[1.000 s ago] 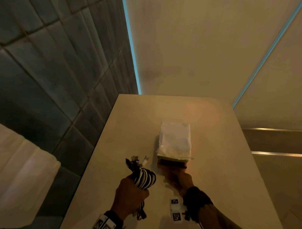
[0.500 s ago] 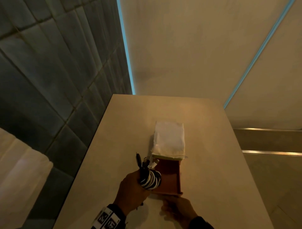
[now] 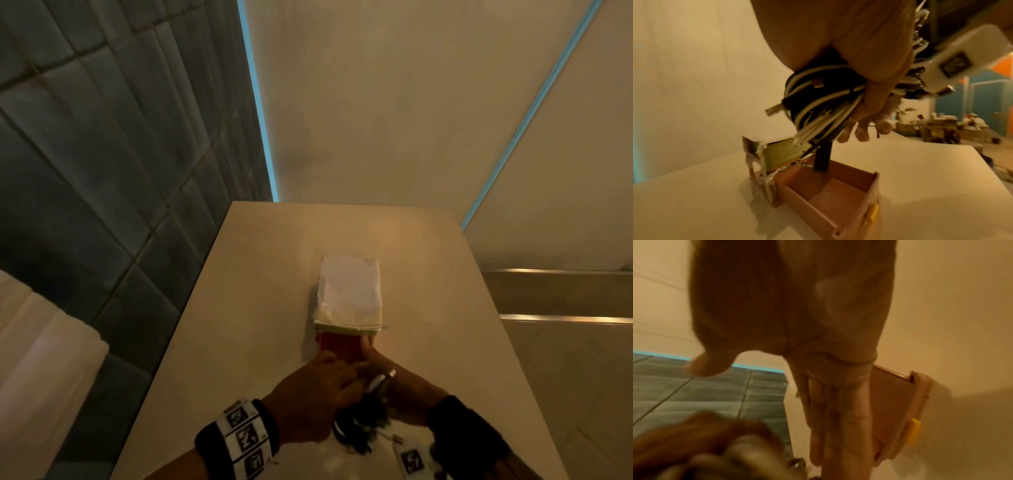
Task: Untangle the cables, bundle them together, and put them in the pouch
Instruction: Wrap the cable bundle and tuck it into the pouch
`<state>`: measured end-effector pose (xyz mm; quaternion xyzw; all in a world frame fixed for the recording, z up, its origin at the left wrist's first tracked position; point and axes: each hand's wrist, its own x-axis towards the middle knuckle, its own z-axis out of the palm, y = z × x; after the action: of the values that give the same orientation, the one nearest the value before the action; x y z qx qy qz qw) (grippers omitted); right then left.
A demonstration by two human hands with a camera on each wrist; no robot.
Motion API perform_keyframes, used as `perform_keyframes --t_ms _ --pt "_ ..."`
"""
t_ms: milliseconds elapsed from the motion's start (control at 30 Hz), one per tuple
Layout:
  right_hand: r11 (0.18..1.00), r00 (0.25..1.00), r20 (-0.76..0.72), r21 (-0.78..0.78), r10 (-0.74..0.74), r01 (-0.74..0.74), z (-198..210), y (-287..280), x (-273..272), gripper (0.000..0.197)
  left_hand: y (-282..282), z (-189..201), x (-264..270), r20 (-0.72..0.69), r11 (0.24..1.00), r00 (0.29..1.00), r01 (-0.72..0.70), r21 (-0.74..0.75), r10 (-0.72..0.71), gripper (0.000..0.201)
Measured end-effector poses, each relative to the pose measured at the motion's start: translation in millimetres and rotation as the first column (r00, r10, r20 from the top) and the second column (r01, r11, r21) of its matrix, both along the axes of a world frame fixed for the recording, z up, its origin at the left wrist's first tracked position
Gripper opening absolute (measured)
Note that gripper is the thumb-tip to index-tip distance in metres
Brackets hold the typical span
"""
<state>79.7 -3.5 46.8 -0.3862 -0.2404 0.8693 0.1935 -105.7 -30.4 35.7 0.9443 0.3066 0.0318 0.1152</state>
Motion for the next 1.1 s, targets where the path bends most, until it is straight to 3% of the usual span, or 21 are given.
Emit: perform_keyframes --t_ms 133,233,300,433,567,667,733,800,833,867,900,933,967,1033,1100 --pt "0.991 0.981 -0.146 -0.019 0.129 -0.133 3 -7 2 0.066 6 -1 10 -0.088 0.994 0.994 0.079 0.081 -0.072 0.04" --pt "0.927 0.925 -0.062 0.039 0.376 -0.374 -4 -9 5 0.067 10 -4 12 -0.195 0.983 0.978 0.11 0.148 -0.08 0.047" --pt "0.911 0.911 0.022 0.011 0.413 -0.413 -5 -12 2 0.067 12 -4 15 -0.236 0.988 0.971 0.082 0.134 -0.048 0.049" --pt "0.964 0.96 0.18 0.124 0.213 -0.237 -12 -23 -10 0.06 15 -11 23 -0.183 0.999 0.982 -0.037 0.035 0.043 0.045" --pt "0.978 0.959 0.278 0.181 0.049 -0.103 -23 -26 -11 0.038 21 -12 22 -0.235 0.999 0.971 -0.048 -0.022 0.042 0.068" --pt "0.985 0.932 0.361 0.165 -0.021 -0.042 -33 -24 -9 0.026 23 -4 17 -0.217 0.978 0.974 -0.106 -0.181 0.065 0.086" --pt "0.99 0.919 0.392 0.139 -0.041 -0.016 -39 -24 -9 0.017 26 3 14 -0.117 0.953 0.985 -0.154 -0.262 0.127 0.091" --pt "0.996 0.909 0.408 0.068 -0.082 0.06 -49 -25 -8 0.018 28 4 6 0.141 0.931 0.951 -0.226 -0.286 0.274 0.082" --pt "0.995 0.906 0.41 0.038 -0.1 0.093 -53 -25 -7 0.019 29 0 1 0.287 0.901 0.868 -0.325 -0.288 0.405 0.068" --pt "0.993 0.91 0.399 0.01 -0.113 0.118 -57 -24 -6 0.018 29 -7 -6 0.398 0.831 0.731 -0.466 -0.303 0.555 0.052" --pt "0.99 0.916 0.381 -0.016 -0.123 0.14 -60 -23 -6 0.018 27 -19 -12 0.449 0.714 0.562 -0.61 -0.343 0.695 0.038" --pt "0.986 0.925 0.358 -0.052 -0.127 0.156 -61 -21 -6 0.017 25 -32 -17 0.436 0.58 0.411 -0.714 -0.392 0.801 0.026" --pt "0.983 0.934 0.334 -0.086 -0.127 0.164 -61 -19 -8 0.017 22 -45 -19 0.348 0.454 0.317 -0.768 -0.451 0.882 0.018" --pt "0.975 0.95 0.285 -0.134 -0.131 0.175 -60 -16 -12 0.022 12 -78 -17 0.028 0.254 0.289 -0.786 -0.564 0.957 0.026" --pt "0.966 0.952 0.255 -0.149 -0.17 0.212 -57 -10 -18 0.022 5 -106 -11 -0.176 0.138 0.325 -0.749 -0.648 0.929 0.053"
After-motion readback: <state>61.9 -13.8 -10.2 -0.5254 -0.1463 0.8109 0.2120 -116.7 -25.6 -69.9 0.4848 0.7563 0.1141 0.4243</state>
